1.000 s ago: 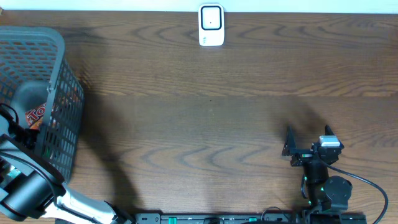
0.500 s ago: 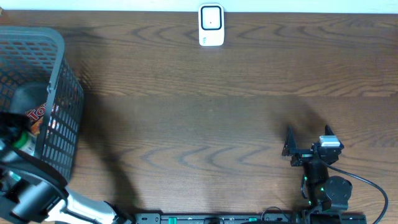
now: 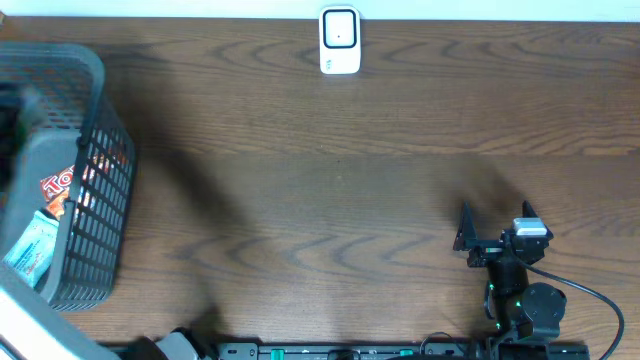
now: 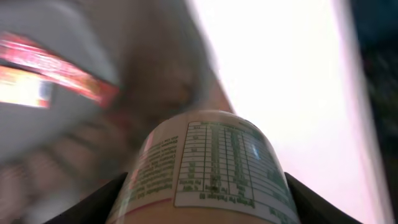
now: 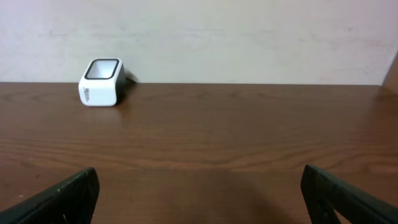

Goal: Scan the item barcode
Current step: 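Lift the bottle out and hold it under the white scanner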

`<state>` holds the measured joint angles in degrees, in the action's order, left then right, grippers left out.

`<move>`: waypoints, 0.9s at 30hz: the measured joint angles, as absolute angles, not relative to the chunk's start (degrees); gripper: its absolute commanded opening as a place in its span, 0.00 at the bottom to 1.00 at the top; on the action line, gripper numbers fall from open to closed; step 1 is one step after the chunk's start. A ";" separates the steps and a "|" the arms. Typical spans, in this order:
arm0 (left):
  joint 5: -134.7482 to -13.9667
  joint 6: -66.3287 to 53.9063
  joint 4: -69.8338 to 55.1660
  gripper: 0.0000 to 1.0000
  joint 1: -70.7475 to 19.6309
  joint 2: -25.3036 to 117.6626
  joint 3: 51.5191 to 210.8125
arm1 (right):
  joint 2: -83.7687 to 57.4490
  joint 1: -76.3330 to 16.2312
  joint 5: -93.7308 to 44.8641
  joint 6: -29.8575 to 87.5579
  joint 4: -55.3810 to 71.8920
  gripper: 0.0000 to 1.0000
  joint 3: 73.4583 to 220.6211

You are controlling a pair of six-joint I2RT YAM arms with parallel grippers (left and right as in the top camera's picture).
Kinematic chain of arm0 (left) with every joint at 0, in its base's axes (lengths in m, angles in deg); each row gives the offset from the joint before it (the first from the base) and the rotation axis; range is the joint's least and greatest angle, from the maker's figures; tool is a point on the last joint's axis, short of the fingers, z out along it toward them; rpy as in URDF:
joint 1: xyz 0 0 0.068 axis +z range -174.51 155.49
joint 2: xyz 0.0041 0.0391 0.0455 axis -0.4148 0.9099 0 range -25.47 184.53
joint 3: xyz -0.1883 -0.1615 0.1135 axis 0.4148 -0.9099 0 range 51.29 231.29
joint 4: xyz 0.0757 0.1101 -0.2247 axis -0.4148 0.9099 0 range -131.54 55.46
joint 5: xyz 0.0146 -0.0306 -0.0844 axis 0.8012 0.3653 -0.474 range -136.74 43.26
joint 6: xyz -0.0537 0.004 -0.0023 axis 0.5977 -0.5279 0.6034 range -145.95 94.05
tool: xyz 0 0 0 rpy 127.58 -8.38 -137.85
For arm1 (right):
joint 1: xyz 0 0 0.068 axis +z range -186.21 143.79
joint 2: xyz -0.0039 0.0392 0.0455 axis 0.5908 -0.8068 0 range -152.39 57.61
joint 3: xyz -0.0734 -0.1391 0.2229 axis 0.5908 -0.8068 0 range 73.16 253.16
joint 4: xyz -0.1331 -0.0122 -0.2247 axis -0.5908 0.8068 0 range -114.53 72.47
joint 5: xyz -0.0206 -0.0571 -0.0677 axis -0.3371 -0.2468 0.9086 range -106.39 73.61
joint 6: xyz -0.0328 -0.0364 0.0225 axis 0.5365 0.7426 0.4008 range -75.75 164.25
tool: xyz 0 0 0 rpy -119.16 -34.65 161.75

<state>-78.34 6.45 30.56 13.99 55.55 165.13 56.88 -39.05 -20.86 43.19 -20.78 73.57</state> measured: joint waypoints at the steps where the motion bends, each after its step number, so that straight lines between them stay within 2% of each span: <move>1: -78.97 6.96 30.56 0.68 10.74 54.69 165.15 | 56.88 -39.05 -20.88 43.19 -20.78 0.99 73.57; 6: -75.32 10.15 31.52 0.68 -9.59 54.96 165.11 | 56.88 -39.05 -20.86 43.19 -20.80 0.99 73.57; 11: -62.80 15.85 31.91 0.68 -30.40 59.63 163.40 | 56.88 -39.05 -20.86 43.19 -20.78 0.99 73.57; 14: -55.32 20.22 32.98 0.68 -39.80 64.40 161.92 | 56.88 -39.05 -20.86 43.19 -20.78 0.99 73.57; 20: -48.02 24.12 32.94 0.68 -50.18 76.42 159.67 | 56.88 -39.05 -20.86 43.19 -20.78 0.99 73.57; 27: -46.97 24.92 32.70 0.70 -56.72 91.87 159.38 | 56.88 -39.05 -20.86 43.19 -20.78 0.99 73.57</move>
